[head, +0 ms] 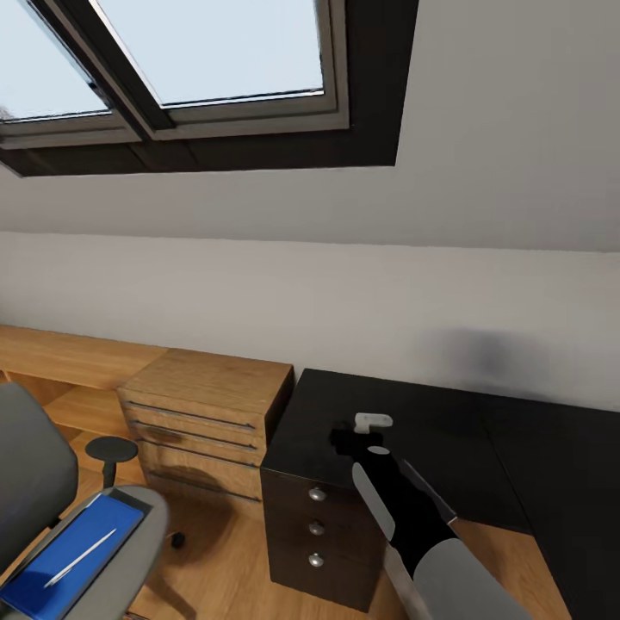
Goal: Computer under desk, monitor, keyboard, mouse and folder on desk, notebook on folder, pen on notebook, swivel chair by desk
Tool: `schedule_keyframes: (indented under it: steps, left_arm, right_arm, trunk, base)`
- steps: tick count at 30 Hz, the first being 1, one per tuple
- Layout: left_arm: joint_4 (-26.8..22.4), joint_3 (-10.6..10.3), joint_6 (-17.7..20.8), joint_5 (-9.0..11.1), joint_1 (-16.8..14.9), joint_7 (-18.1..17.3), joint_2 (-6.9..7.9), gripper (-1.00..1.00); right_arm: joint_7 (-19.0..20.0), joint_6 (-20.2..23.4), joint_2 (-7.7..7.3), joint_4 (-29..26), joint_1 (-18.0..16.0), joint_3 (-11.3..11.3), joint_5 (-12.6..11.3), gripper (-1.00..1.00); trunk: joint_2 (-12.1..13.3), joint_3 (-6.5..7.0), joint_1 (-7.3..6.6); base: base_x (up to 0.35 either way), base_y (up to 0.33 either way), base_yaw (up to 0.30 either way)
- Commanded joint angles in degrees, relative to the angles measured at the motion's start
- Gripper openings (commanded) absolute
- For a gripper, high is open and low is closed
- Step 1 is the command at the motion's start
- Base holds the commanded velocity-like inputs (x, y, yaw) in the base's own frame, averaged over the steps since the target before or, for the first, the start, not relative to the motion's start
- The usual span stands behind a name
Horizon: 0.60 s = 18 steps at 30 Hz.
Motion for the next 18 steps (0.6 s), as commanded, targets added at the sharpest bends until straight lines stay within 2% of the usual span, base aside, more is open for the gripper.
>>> schedule_keyframes:
  steps: [1,5,8,11,12,13,15,18]
  left_arm:
    - [0.11,-0.38,-0.29,0.44,-0.07,0.25,0.08,1.0]
    - [0.79,-0.34,-0.87,0.38,-0.07,-0.36,0.05,1.0]
    - [0.88,-0.31,-1.0,0.38,-0.07,-0.39,0.09,1.0]
    - [0.91,-0.26,-1.13,0.41,-0.07,-0.33,0.12,1.0]
    - [0.91,-0.25,-1.12,0.42,-0.07,-0.33,0.14,1.0]
    - [0.91,-0.24,-1.12,0.45,-0.07,-0.32,0.13,1.0]
    - [0.97,-0.23,-1.12,0.51,-0.07,-0.32,0.13,1.0]
    - [1.0,-0.22,-1.12,0.58,-0.07,-0.31,0.09,1.0]
  right_arm:
    - [-0.65,0.06,-0.03,-0.11,-0.06,0.11,-0.77,-1.0]
    - [-0.68,0.12,-0.22,-0.87,-0.02,-0.84,-0.71,-1.0]
    - [-0.74,0.7,-1.07,-1.43,-0.05,-1.41,-0.65,-1.0]
    - [-0.65,2.5,-4.36,-2.46,-0.06,-2.0,-0.73,-1.0]
    - [-0.63,2.91,-5.04,-2.58,-0.06,-2.22,-0.76,-1.0]
    - [-0.58,3.87,-6.25,-2.75,-0.06,-2.99,-0.8,-1.0]
    - [-0.58,6.35,-7.79,-2.94,-0.06,-6.01,-0.84,-1.0]
    - [-0.44,9.06,-8.65,-3.07,-0.07,-10.72,-0.75,-1.0]
  trunk:
    - [-0.08,-0.1,0.02]
    - [-0.08,-0.1,0.02]
    - [-0.08,-0.1,0.02]
    - [-0.08,-0.1,0.02]
    - [-0.08,-0.1,0.02]
    - [-0.08,-0.1,0.02]
    - [-0.08,-0.08,0.02]
    - [-0.08,0.04,0.02]
  base:
    - [0.0,0.0,-0.003]
    - [0.0,0.0,-0.001]
    - [0.0,0.0,0.0]
    - [0.0,0.0,0.0]
    - [0.0,0.0,0.0]
    - [0.0,0.0,0.0]
    - [0.0,0.0,-0.019]
    - [0.0,0.0,-0.109]
